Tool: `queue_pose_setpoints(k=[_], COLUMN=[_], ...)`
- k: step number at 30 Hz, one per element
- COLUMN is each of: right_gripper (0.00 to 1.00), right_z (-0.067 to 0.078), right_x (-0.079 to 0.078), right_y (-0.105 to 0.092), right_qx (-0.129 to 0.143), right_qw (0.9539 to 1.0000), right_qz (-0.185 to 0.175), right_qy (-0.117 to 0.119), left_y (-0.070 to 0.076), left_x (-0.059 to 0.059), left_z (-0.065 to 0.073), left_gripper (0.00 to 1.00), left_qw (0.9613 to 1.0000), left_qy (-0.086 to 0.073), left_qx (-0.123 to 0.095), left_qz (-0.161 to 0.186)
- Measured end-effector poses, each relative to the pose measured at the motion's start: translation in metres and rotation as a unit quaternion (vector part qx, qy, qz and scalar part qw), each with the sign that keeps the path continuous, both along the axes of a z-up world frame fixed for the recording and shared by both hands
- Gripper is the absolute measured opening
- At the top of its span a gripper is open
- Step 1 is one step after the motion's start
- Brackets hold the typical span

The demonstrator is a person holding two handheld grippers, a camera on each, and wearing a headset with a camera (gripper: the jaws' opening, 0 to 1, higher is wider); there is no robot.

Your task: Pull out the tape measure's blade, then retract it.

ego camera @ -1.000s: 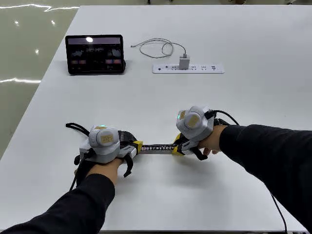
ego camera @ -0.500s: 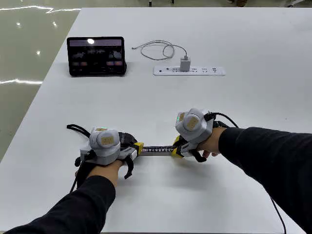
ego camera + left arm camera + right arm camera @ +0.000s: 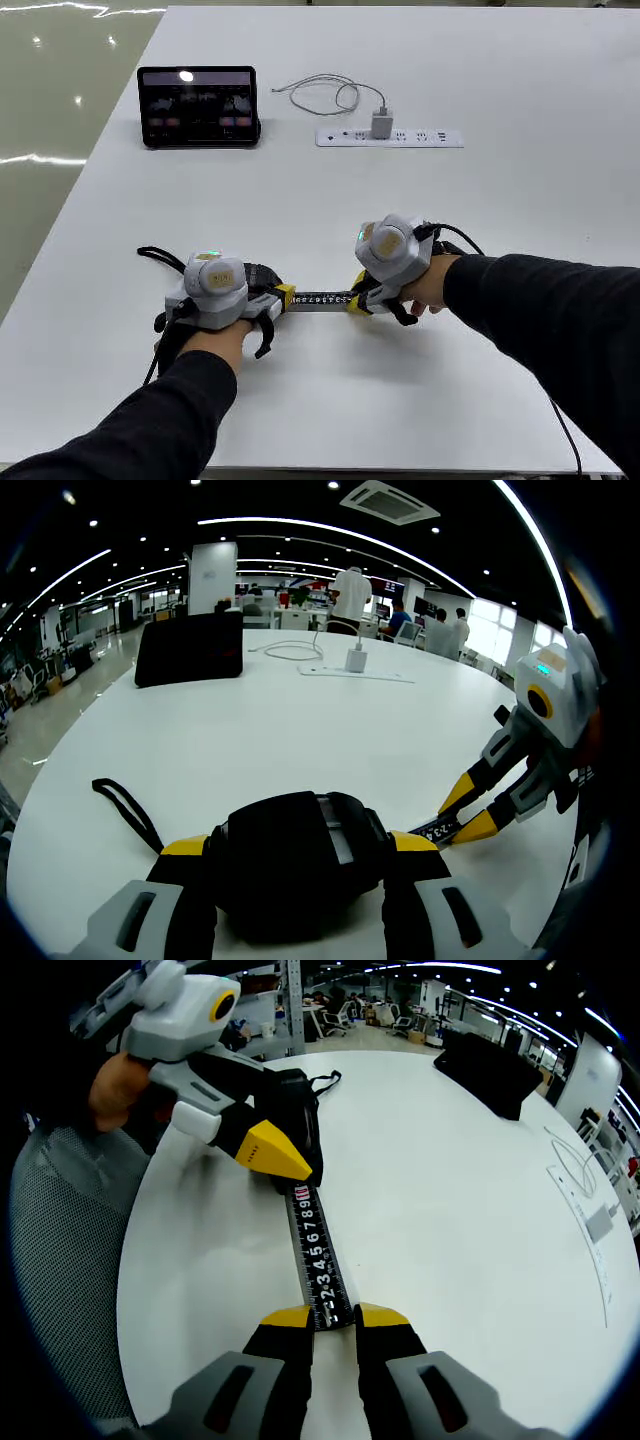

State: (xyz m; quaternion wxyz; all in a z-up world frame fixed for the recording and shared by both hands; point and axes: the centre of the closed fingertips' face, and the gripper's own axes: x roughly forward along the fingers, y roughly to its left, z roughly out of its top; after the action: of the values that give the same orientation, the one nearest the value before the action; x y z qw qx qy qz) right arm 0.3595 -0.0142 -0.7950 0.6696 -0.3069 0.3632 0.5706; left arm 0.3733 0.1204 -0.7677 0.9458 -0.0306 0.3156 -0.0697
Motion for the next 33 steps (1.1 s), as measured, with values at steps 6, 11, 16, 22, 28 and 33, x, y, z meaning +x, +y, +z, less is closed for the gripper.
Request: queue_pose_setpoints(k=[6,11,16,22,28,33], right_gripper=[0.12,0.12,0.12,0.12,0.12,0.12], right_z=[0.0,-0.001,0.0,0.0,0.0,0.001], right_x=[0.0,0.0,0.0,-0.001,-0.003,-0.003], right_y=[0.003,0.005,0.007,0.011,0.018,0.023], right_qx=[-0.001,-0.003,-0.002,0.008,0.015,0.019], right_qw=[1.0,1.0,1.0,0.9999,0.9999,0.9998], right_qz=[-0.006,-0.003,-0.001,-0.006,-0.001,0.003], right_qy=[0.001,0.0,-0.002,-0.002,-0.002,-0.005], left_y=[0.0,0.0,0.0,0.0,0.0,0.0], left_x=[0.0,0.0,0.0,0.0,0.0,0.0], left_z=[0.0,0.0,0.0,0.0,0.0,0.0], left_gripper=[0.64,0.64,0.64,0.64,0.64,0.64], left_qw=[1.0,1.0,1.0,1.0,1.0,1.0], left_qy=[0.0,0.003,0.002,0.002,0.004,0.005], left_qx=[0.0,0.0,0.002,0.005,0.002,0.001], left_qz=[0.0,-0.001,-0.002,-0.003,-0.001,0.0])
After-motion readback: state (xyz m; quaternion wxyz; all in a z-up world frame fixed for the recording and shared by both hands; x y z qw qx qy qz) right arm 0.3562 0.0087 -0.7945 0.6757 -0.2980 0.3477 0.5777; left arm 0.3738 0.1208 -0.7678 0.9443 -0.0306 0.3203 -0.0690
